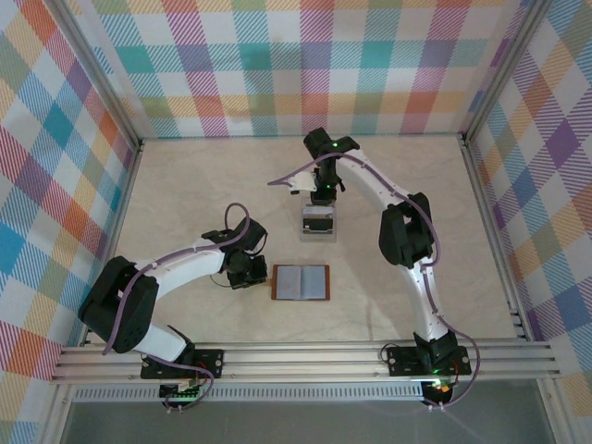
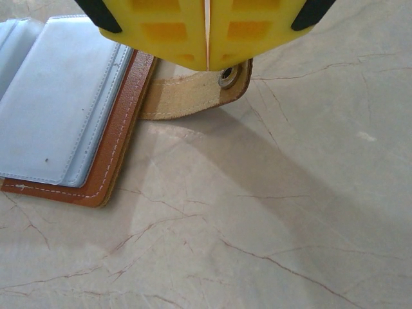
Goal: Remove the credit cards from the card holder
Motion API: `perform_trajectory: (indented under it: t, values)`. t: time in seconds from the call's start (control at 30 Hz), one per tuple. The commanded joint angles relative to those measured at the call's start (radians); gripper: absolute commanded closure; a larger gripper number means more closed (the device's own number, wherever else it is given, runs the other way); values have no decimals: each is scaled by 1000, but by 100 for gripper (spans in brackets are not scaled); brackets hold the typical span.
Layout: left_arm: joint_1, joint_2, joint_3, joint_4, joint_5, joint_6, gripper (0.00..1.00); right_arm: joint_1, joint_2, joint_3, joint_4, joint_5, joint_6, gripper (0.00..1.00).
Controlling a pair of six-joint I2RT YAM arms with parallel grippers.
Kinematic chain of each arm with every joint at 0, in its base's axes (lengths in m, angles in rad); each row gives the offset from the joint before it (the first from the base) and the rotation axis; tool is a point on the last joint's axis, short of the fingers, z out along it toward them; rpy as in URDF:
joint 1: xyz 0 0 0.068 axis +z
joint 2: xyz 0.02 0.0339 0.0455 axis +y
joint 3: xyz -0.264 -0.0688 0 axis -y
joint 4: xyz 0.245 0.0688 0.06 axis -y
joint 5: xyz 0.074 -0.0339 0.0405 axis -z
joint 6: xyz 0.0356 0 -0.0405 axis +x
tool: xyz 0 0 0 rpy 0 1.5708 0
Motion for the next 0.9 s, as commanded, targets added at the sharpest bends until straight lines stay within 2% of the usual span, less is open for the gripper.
perform_trajectory:
  t: [0.0, 0.2, 0.7, 0.87]
  values:
    - [14, -23, -17, -11, 13, 6, 90, -6, -23, -5, 53, 1, 2, 74]
    - [15, -20, -12, -12, 13, 6, 90, -9, -63, -72, 176, 55, 4, 72]
    - [15, -28, 10, -30, 8, 10, 90, -21, -186, -219, 304, -1, 39, 69]
    - [15, -19, 9, -21, 18, 9, 90, -21, -194, -238, 325, -3, 106, 68]
